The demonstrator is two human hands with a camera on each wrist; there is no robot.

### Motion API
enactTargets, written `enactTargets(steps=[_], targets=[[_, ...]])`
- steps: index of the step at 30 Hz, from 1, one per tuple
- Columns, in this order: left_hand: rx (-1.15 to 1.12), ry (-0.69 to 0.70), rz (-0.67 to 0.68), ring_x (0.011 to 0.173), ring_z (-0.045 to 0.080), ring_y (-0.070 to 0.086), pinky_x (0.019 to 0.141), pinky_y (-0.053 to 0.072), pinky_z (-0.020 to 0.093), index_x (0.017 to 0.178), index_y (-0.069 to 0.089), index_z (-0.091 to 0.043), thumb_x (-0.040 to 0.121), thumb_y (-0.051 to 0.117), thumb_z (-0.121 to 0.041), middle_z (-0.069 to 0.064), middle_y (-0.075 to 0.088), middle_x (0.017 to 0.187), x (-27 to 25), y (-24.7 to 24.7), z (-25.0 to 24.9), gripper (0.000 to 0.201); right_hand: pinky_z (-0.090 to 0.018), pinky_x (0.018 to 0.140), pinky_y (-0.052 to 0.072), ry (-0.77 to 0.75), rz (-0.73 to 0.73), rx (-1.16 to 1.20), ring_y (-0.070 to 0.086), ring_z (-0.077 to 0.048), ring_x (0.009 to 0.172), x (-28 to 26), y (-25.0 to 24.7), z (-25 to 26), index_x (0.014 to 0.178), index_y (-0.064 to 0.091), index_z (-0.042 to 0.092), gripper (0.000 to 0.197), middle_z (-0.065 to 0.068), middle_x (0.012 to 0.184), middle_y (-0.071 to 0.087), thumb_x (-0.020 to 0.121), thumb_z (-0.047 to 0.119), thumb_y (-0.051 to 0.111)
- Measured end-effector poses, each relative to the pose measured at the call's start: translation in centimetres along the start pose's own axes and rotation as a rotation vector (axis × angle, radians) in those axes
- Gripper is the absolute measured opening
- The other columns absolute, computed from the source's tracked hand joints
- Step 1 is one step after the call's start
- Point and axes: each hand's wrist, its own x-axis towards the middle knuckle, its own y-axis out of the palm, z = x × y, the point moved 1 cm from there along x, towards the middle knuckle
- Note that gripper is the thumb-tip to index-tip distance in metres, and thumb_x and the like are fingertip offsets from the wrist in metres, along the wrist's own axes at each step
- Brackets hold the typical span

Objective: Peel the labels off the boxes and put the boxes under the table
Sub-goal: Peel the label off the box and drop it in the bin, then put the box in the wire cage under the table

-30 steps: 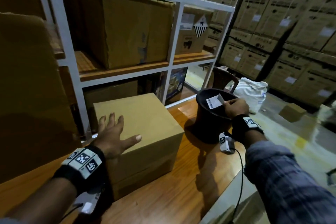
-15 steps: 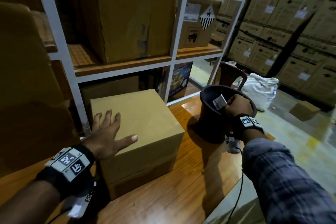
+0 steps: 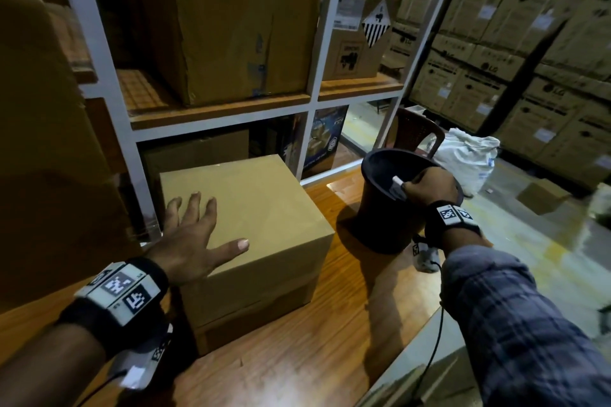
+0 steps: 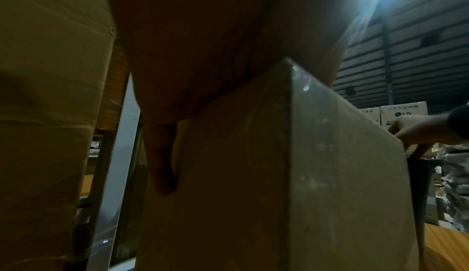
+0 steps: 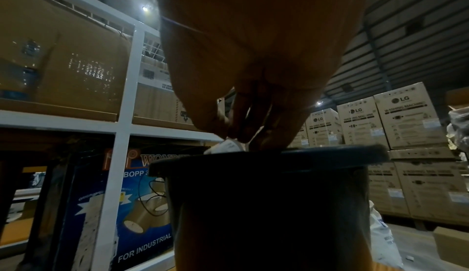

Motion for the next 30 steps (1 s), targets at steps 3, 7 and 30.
enactTargets(steps=[3,7,30], targets=[[-0.002,0.003,0.0,0.153,0.031,-0.029,0.125,0.001,0.061,0.166,-0.007,-0.027,0.066,0.03,-0.096,-0.001,-0.025,0.17,-0.1,0.0,0.1,0.126,-0.03,0.06,0.046,-0.015,0.01,-0.016,0.063,-0.029,0.06,-0.5,-0.6,0.5,0.059,0.069,0.012,0.05,-0.004,0.06,0.065,0.076,0.057,0.084],[-0.014,0.006,-0.005,0.153,0.03,-0.029,0.124,0.002,0.061,0.166,-0.007,-0.028,0.069,0.032,-0.095,-0.001,-0.025,0.17,-0.3,0.0,-0.1,0.124,-0.036,0.066,0.053,-0.027,0.007,-0.008,0.065,-0.029,0.07,-1.0,-1.5,1.0,0.068,0.068,0.015,0.034,-0.002,0.069,0.067,0.076,0.04,0.09],[-0.229,-0.011,-0.182,0.157,0.027,-0.02,0.126,0.005,0.055,0.166,0.015,-0.03,0.079,0.057,-0.085,0.002,-0.021,0.172,-2.0,0.1,0.1,0.111,-0.031,0.095,0.051,-0.555,0.485,0.155,0.06,-0.017,0.124,-17.4,1.6,12.6,0.147,0.053,0.031,0.078,0.005,0.14,0.06,0.085,0.076,0.065]])
